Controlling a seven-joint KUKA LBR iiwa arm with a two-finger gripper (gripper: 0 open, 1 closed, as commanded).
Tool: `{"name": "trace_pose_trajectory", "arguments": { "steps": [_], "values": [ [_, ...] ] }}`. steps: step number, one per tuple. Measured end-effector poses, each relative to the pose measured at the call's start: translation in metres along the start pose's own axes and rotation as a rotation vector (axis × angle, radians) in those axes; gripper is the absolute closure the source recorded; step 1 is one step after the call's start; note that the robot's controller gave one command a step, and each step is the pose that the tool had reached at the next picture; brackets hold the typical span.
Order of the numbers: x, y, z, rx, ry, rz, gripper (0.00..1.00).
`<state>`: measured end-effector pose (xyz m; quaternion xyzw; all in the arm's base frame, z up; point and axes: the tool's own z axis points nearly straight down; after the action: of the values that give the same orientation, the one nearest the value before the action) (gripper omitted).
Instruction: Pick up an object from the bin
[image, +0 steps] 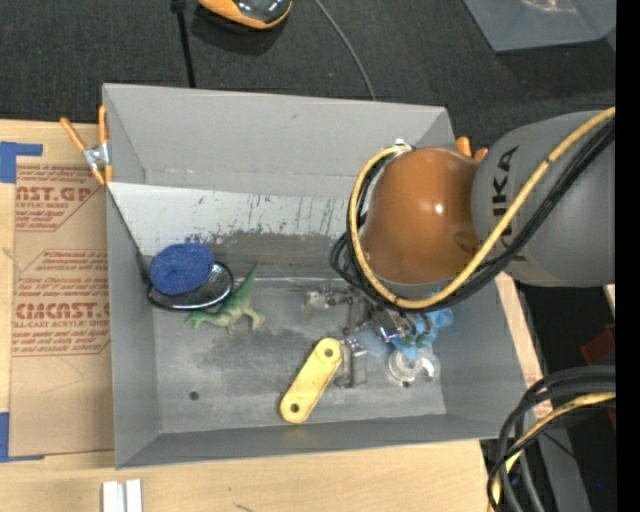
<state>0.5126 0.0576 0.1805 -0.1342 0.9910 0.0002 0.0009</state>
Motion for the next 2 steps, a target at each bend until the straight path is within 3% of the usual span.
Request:
{"name": "trace_pose_trajectory", "arguments": {
  "steps": [1,2],
  "values": [
    [0.004,0.005,0.051,0.001,-0.006,-0.191,0.0],
    [0.015,-0.021,0.11,-0.001,-0.002,-0.399,1.0]
  ]
}}
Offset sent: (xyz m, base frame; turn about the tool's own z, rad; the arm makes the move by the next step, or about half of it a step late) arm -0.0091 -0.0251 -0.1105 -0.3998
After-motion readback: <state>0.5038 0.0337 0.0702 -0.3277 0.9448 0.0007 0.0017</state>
